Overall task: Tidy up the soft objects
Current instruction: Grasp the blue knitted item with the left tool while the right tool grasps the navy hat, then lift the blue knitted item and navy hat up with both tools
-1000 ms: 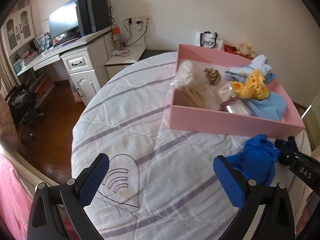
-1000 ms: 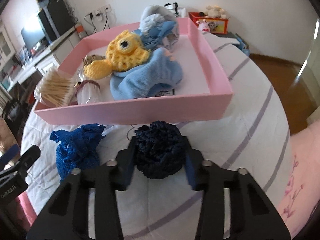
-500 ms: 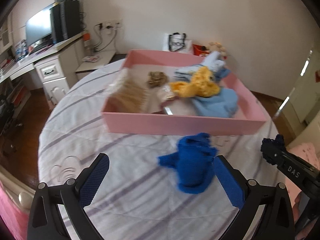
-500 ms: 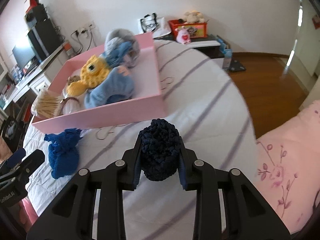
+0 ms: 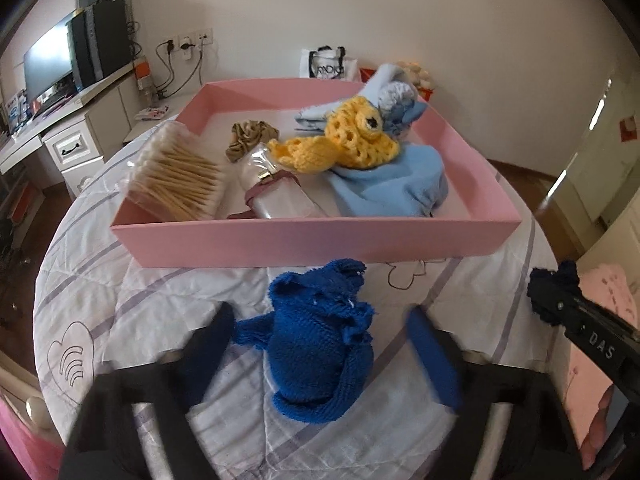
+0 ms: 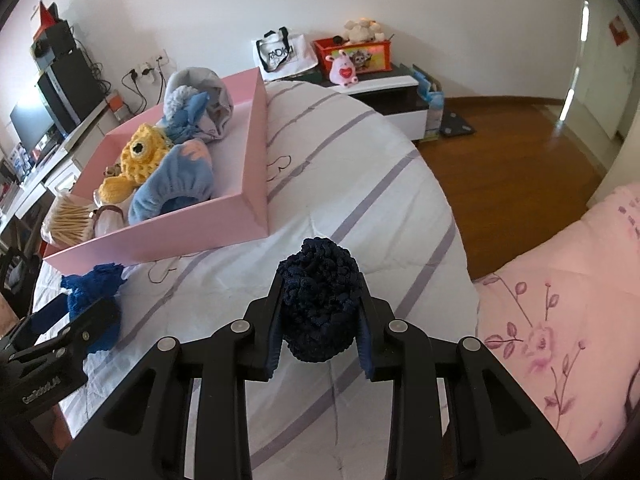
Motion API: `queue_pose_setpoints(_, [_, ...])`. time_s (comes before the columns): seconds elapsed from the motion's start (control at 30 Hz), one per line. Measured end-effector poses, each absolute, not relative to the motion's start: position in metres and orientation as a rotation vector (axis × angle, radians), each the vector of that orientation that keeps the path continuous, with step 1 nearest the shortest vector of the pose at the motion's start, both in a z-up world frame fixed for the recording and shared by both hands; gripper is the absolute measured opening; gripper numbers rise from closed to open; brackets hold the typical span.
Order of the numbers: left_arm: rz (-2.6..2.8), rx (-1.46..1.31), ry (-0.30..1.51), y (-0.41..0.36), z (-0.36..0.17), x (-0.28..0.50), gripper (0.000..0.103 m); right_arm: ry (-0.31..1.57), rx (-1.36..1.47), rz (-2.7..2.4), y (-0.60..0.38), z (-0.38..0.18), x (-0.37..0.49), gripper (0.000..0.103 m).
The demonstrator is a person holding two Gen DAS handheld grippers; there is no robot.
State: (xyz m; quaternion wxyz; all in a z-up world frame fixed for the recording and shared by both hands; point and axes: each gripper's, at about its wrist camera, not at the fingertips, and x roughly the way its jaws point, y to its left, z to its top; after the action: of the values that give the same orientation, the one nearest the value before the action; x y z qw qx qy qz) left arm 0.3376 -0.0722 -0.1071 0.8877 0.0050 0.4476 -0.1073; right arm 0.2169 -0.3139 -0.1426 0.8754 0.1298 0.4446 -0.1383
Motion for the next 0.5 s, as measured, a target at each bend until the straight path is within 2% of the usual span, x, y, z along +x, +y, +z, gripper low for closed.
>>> queue_pose_setpoints(0.07, [-0.217, 0.022, 0.937, -0.074, -0.109, 0.338, 0.043, 0.931, 0.264, -0.297, -0.314, -0.144, 0.220, 0.028])
queue_pose_setpoints(0.1, [-0.214, 0.022, 0.942, -0.073, -0.111, 0.339, 0.039, 0.932, 0.265, -0.293, -0.313, -0.145, 0.221, 0.028])
queue_pose_setpoints(0.5, [-0.218, 0.033, 0.897, -0.069, -0.101, 0.332, 0.036, 0.926, 0.245, -0.258, -0.298, -0.141, 0.227, 0.028])
